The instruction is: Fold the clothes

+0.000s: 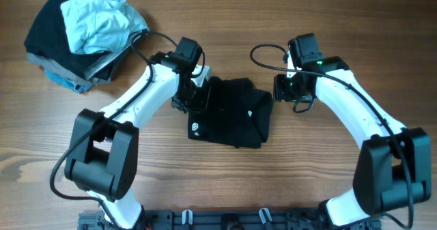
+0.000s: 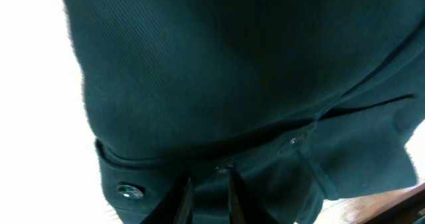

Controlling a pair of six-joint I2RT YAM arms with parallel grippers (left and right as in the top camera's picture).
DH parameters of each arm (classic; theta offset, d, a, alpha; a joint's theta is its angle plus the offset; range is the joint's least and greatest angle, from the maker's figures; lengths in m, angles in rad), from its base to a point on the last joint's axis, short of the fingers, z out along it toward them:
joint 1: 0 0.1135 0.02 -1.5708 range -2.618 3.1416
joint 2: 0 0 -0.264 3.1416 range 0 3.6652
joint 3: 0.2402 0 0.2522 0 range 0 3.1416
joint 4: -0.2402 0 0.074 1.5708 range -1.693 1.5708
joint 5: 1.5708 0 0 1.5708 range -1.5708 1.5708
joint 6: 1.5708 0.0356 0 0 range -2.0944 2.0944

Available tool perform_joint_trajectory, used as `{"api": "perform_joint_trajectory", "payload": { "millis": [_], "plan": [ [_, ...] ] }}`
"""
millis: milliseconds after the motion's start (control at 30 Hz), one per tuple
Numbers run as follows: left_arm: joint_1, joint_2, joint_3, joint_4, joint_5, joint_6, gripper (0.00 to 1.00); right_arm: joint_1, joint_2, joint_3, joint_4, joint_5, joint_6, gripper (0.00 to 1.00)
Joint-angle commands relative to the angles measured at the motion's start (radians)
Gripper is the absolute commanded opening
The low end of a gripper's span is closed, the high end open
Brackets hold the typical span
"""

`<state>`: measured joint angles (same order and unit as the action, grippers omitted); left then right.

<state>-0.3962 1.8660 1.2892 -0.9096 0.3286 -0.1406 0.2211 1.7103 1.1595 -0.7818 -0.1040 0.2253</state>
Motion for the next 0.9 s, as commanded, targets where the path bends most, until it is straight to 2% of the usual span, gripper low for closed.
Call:
{"api": "perform_joint_trajectory", "payload": {
  "millis": [0,133,233,267,300,333,367,400,467,500,600,667,700,733,833,867],
  "plan": [
    [-0.006,-0.003,-0.024,0.006,0.012,0.005,0.18,0.004,-0.084,0.013,-0.053,-0.378,-0.289,0.59],
    [-0.004,-0.003,-0.024,0.032,-0.011,0.005,0.19,0.007,-0.076,-0.003,-0.069,-0.392,-0.292,0.70],
    [-0.003,-0.003,-0.023,0.024,-0.012,0.006,0.18,0.007,-0.076,-0.071,0.095,-0.383,-0.286,0.74],
    [0.005,-0.005,-0.023,-0.006,-0.015,0.006,0.28,0.007,-0.070,-0.101,0.157,-0.341,-0.285,0.78],
    [0.015,-0.005,-0.023,-0.032,-0.015,0.005,0.49,0.007,-0.064,-0.119,0.190,-0.293,-0.284,0.79],
    [0.028,-0.005,-0.023,-0.061,-0.015,0.005,0.61,0.007,-0.057,-0.145,0.224,-0.233,-0.274,0.74],
    [0.040,-0.005,-0.023,-0.085,-0.016,0.006,0.65,0.006,-0.051,-0.160,0.240,-0.223,-0.274,0.68],
    [0.051,-0.005,-0.023,-0.106,-0.025,0.006,0.66,0.006,-0.043,-0.175,0.251,-0.243,-0.275,0.57],
    [0.066,-0.005,-0.023,-0.132,-0.066,0.006,0.67,0.006,-0.032,-0.195,0.252,-0.320,-0.277,0.11],
    [0.074,-0.005,-0.023,-0.140,-0.088,0.006,0.71,0.005,-0.032,-0.200,0.237,-0.313,-0.263,0.04],
    [0.084,-0.005,-0.025,-0.151,-0.090,0.006,0.73,-0.031,-0.033,-0.197,0.218,-0.082,-0.035,0.04],
    [0.083,-0.005,-0.039,-0.145,-0.085,0.005,0.68,-0.058,-0.033,-0.195,0.225,-0.043,-0.002,0.04],
    [0.082,-0.005,-0.049,-0.134,-0.075,0.006,0.66,-0.068,-0.033,-0.190,0.229,-0.078,-0.034,0.14],
    [0.080,-0.005,-0.077,-0.101,-0.054,0.019,0.66,-0.075,-0.035,-0.178,0.220,-0.118,-0.095,0.31],
    [0.079,-0.005,-0.144,-0.039,0.053,0.059,0.53,-0.079,-0.074,-0.132,0.155,-0.144,-0.126,0.39],
    [0.079,-0.005,-0.157,-0.021,0.078,0.058,0.55,-0.079,-0.097,-0.122,0.137,-0.184,-0.156,0.41]
  ]
}}
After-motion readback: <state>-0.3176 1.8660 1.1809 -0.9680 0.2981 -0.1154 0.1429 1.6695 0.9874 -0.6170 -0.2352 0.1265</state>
